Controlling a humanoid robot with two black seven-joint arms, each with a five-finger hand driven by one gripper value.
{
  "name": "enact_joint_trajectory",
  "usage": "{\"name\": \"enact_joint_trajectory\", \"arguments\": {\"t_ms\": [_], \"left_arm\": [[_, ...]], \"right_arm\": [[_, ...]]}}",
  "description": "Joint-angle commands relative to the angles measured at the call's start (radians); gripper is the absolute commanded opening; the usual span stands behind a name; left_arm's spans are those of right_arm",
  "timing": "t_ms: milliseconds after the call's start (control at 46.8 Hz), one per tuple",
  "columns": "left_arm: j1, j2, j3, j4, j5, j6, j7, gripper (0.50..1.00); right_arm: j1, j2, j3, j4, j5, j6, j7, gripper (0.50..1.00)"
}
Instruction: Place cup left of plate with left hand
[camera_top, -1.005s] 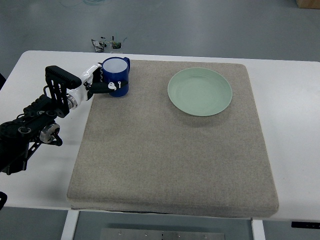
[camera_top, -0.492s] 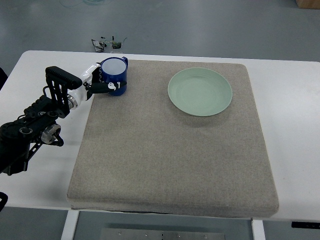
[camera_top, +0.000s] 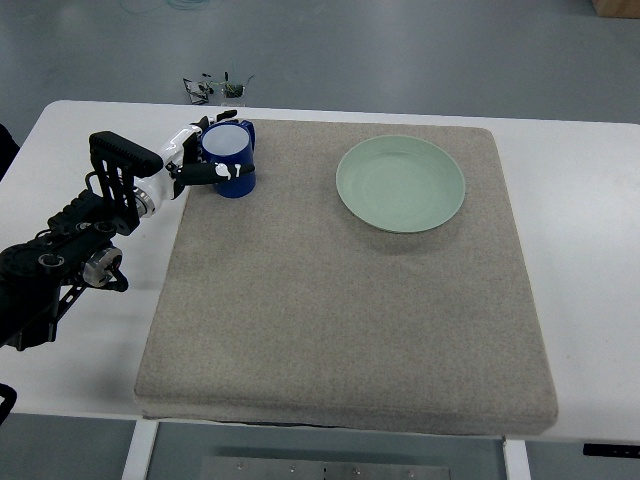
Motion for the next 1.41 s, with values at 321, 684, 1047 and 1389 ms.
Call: {"name": "enact_joint_trajectory", "arguments": {"t_ms": [321,684,1047,1389], "left_arm": [[0.000,0.025,-0.016,-0.024,-0.002,-0.005,0.000,0.994],[0.001,0.076,-0.120,-0.144,-0.003,-0.017,0.000,0.994],[0.003,0.062,-0.272,-0.175,-0.127,-0.068,0.005,0.994],[-0.111,0.001,-0.274,-0.104,-0.485,0.015,0.081,0.994]], "right_arm": [[0.000,0.000,0.000,0.000,0.000,0.000,0.000,0.934],[0.000,0.000,0.000,0.000,0.000,0.000,0.000,0.934],[0.000,0.000,0.000,0.000,0.000,0.000,0.000,0.934],[0.000,0.000,0.000,0.000,0.000,0.000,0.000,0.934]]}}
